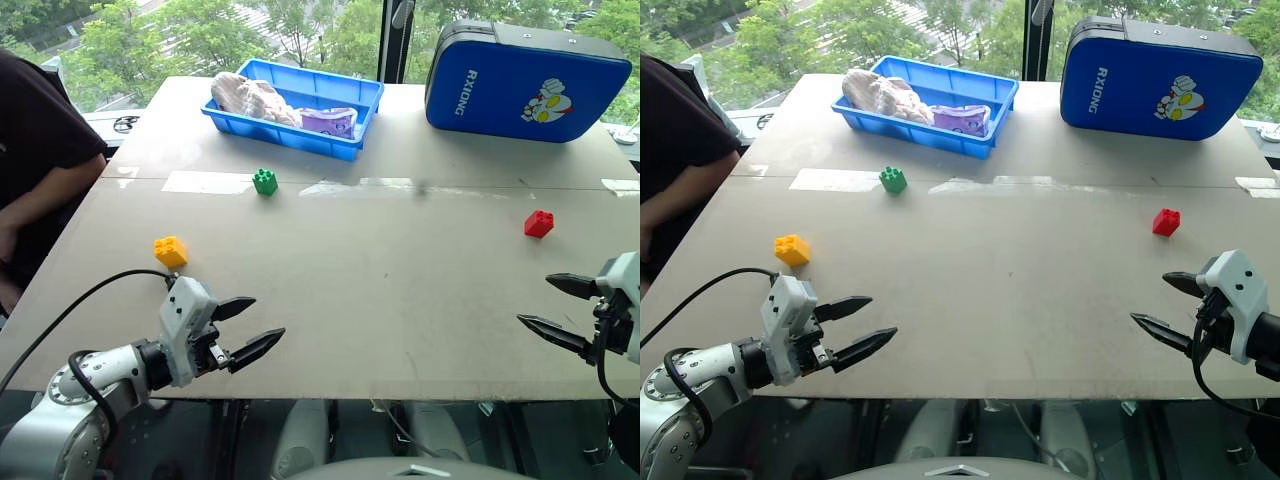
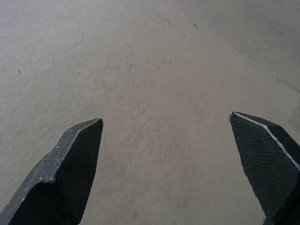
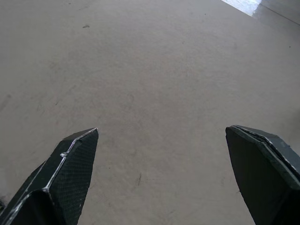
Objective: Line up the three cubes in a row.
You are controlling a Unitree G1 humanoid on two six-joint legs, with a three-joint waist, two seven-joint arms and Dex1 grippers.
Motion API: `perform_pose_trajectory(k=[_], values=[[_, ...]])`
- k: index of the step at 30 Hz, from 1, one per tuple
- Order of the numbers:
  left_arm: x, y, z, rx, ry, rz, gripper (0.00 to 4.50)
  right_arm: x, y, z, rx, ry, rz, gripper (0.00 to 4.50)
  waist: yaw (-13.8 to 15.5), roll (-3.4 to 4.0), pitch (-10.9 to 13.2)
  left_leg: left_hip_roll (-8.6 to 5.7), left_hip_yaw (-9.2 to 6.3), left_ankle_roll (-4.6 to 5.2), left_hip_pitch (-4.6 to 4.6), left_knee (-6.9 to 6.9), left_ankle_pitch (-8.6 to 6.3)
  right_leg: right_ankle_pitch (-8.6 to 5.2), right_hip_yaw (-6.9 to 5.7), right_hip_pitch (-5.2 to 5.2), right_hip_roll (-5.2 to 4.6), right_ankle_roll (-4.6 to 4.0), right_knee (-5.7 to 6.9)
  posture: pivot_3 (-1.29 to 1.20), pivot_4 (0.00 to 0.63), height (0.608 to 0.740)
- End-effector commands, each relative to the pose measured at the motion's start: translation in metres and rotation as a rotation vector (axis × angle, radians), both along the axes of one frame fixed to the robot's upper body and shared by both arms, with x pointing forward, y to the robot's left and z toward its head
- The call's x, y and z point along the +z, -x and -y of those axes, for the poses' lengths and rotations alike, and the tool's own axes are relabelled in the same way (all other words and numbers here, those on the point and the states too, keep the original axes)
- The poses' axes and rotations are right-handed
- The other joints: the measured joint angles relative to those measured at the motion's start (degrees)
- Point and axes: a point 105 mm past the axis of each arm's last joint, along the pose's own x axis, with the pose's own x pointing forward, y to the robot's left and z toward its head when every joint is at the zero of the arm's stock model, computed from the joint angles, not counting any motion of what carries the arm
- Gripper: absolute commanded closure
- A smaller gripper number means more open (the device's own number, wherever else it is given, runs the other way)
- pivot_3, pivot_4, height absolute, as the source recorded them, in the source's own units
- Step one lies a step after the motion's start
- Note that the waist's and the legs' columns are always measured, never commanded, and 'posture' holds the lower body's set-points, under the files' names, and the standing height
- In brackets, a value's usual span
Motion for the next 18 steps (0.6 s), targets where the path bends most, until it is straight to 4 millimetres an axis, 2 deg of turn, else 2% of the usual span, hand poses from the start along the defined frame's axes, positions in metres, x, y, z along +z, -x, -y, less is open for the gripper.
perform_pose_trajectory(k=[1,6,9,14,16,18], values=[[0.013,-0.001,0.010,-0.041,0.022,0.050,0.08,0.009,0.001,-0.003,0.018,0.009,0.029,0.01,0.0,0.00,0.0,0.00,0.00,0.00,0.00,0.00,0.00,0.00,0.00,0.00,0.00,0.00,0.00,0.00,0.150,0.740],[0.023,-0.008,0.015,-0.041,0.063,0.081,0.08,0.016,-0.001,-0.009,-0.019,-0.016,0.065,0.01,0.0,0.00,0.0,0.00,-0.02,0.00,0.00,0.02,0.00,0.00,-0.01,0.02,-0.01,0.00,0.00,0.00,0.150,0.740],[0.032,-0.011,0.021,-0.064,0.081,0.107,0.08,0.021,-0.012,-0.009,-0.102,-0.012,0.112,0.01,-0.1,-0.02,0.0,0.00,0.00,0.00,-0.02,0.00,0.00,0.00,0.01,0.02,0.02,0.00,0.00,0.00,0.150,0.740],[0.063,-0.015,0.051,-0.244,0.094,0.219,0.08,0.039,-0.049,-0.010,-0.305,0.139,0.173,0.01,-0.1,0.01,0.0,0.00,0.02,0.00,0.02,0.10,0.01,0.02,-0.01,0.02,0.02,-0.01,0.04,0.00,0.150,0.740],[0.074,-0.020,0.061,-0.290,0.109,0.258,0.08,0.040,-0.066,-0.014,-0.340,0.066,0.089,0.01,-0.1,0.01,0.0,-0.02,0.05,0.00,0.06,0.10,0.01,0.02,-0.01,0.05,0.00,-0.02,0.03,0.00,0.150,0.740],[0.080,-0.025,0.073,-0.334,0.114,0.285,0.08,0.041,-0.089,-0.002,-0.498,0.040,0.036,0.01,-0.1,-0.05,0.0,-0.06,0.07,0.13,-0.03,0.08,0.08,0.03,-0.01,0.03,0.15,-0.03,0.03,0.00,0.150,0.740]])
